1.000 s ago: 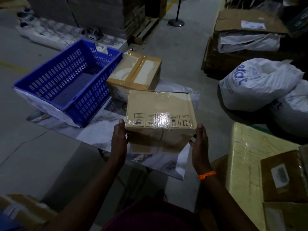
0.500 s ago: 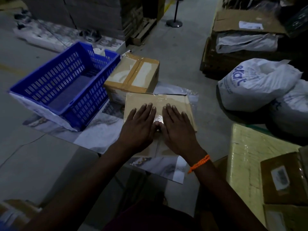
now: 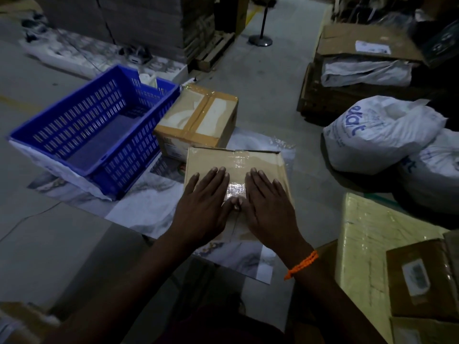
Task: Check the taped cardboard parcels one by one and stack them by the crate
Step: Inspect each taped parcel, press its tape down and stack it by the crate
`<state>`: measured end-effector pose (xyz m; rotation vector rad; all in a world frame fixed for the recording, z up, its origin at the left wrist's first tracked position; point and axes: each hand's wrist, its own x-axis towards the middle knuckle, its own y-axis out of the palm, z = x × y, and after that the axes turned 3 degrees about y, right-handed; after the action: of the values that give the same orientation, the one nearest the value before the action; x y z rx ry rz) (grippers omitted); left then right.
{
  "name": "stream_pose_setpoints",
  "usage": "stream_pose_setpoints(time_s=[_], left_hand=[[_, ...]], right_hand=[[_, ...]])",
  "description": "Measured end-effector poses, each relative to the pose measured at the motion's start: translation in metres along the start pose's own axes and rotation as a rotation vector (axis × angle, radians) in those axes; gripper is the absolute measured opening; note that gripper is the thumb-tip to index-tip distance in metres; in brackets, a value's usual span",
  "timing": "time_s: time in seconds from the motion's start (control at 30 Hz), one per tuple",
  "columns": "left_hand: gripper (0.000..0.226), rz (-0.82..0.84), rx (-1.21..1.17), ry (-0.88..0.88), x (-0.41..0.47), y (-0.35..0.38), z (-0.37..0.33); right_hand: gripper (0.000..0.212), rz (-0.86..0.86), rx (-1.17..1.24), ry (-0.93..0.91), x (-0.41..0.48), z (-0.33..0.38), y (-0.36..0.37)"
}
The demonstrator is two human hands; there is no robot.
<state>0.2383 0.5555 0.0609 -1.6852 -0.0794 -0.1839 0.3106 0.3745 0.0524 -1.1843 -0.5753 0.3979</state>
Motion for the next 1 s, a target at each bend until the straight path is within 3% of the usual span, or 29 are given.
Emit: stream_pose_setpoints(time_s=[0.13,0.43,0.6,0.7,0.77,0.83,0.9,1.0], left_hand=[[0.074,-0.016,-0.033,-0.095,-0.020,-0.001,0.015],[0.076,-0.083,-0.160,-0.103,-0.028,0.006,0.021],[0.083,-0.121,-0.363,-0.176,-0.021,0.000,0.022],[0.086,-0.207,-0.600,-0.303,-0.010,-0.001,0.026],[0.074,-0.223,-0.906,-0.430,0.001,-0.002,0.032],[0.055,-0.175,-1.127,-0.570,0.009,-0.007,0.034],[0.046,-0.150,-1.178,-0.574,0.013,-0.011,0.035],[0.050,-0.176,-1.248,-0.518,0.011,-0.016,0.033]], right_hand=[[0.068,-0.057,-0.064,0.084,-0.016,-0.013,-0.004],[0.075,0.015,-0.066,0.106,-0.021,-0.019,-0.007],[0.058,-0.041,0.387,0.175,-0.012,-0.028,-0.018],[0.059,-0.131,0.461,0.288,0.002,-0.041,-0.026],[0.055,-0.062,0.661,0.449,0.017,-0.047,-0.031],[0.036,0.038,0.946,0.578,0.030,-0.047,-0.033],[0.032,0.052,1.020,0.612,0.032,-0.046,-0.031],[0.042,-0.012,1.046,0.588,0.024,-0.046,-0.034]])
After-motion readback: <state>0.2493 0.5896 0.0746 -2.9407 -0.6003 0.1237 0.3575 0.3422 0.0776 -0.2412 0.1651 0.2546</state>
